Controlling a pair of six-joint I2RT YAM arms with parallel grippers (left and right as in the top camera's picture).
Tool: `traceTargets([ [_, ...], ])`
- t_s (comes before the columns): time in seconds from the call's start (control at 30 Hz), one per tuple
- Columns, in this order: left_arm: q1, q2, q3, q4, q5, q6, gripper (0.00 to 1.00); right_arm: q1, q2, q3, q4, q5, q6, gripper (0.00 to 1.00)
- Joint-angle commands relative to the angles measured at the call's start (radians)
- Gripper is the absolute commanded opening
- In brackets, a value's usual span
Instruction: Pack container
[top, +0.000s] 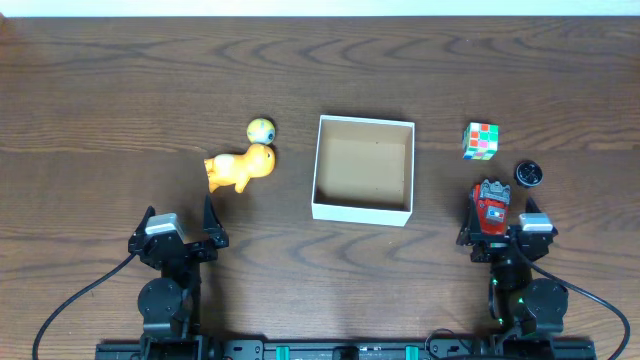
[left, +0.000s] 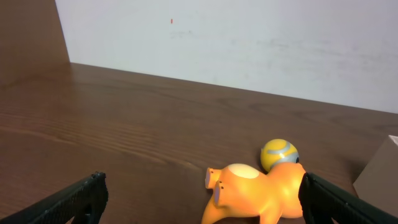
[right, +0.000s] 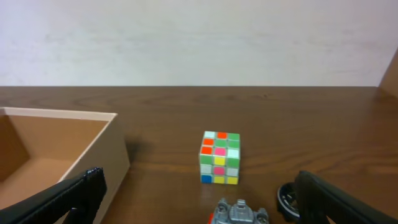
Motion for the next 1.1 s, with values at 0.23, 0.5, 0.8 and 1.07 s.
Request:
traceTargets([
  [0.23,0.003,-0.006,-0.018,-0.043,-0.005,0.009,0.98,0.007,0.097,0.279,-0.107,0.103,-0.029,0.99],
  [0.5,0.003,-0.006,-0.018,-0.043,-0.005,0.009,0.98,0.007,0.517,0.788,-0.558,0.125,0.061,0.99],
  [0.8,0.003,-0.006,-0.018,-0.043,-0.005,0.009,0.98,0.007,1.020,1.184,-0.960,0.125,0.015,0.99],
  [1.07,0.003,-0.006,-0.018,-0.043,-0.005,0.009,0.98,0.007,1.310,1.189,-1.015,0.126,0.016,0.99],
])
